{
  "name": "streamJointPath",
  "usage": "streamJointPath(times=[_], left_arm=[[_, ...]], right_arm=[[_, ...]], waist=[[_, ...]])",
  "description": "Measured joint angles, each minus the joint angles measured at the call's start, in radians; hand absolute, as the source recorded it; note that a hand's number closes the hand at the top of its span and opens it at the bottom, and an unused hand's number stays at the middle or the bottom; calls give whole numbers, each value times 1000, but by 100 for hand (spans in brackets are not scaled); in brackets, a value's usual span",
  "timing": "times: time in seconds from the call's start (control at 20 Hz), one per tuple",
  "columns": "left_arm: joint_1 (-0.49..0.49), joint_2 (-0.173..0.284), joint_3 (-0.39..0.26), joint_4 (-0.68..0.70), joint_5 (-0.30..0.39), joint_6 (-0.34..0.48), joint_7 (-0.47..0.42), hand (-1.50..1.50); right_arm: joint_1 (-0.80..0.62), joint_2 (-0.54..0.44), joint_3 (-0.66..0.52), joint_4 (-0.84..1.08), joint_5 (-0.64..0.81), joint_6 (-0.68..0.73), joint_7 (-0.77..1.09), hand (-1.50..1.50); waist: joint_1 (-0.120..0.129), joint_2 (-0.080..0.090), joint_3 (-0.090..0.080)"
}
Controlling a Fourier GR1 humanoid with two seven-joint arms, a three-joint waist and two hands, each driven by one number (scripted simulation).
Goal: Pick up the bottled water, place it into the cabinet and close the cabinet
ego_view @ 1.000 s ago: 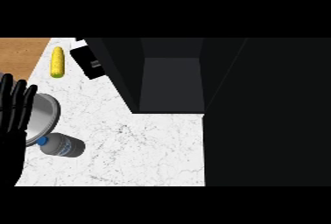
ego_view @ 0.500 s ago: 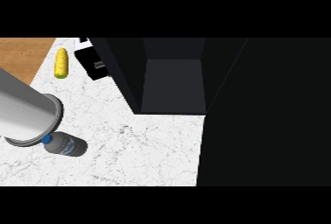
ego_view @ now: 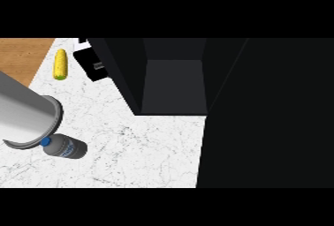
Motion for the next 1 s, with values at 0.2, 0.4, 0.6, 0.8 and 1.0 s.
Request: streamJointPath(times=[0.2, 0.4, 0.6, 0.8, 1.0], left_arm=[[10, -17, 18, -15, 9, 0, 48, -150], [34, -36, 40, -16, -1, -34, 72, -150], [-3, -32, 44, 52, -75, -75, 49, -150], [-30, -60, 9, 91, -163, -88, 38, -150], [-64, -70, 6, 182, -216, -108, 7, -150]], right_arm=[[-6, 10, 23, -31, 14, -8, 40, -150], [-28, 32, 70, -43, 30, -40, 96, -150], [-50, 40, 98, -47, 36, -63, 131, -150], [-62, 36, 117, -50, 51, -78, 147, -150], [-60, 35, 162, -52, 60, -95, 154, -150]], waist=[[-2, 1, 0], [-2, 1, 0], [-6, 2, 0], [-8, 2, 0], [-10, 2, 0]])
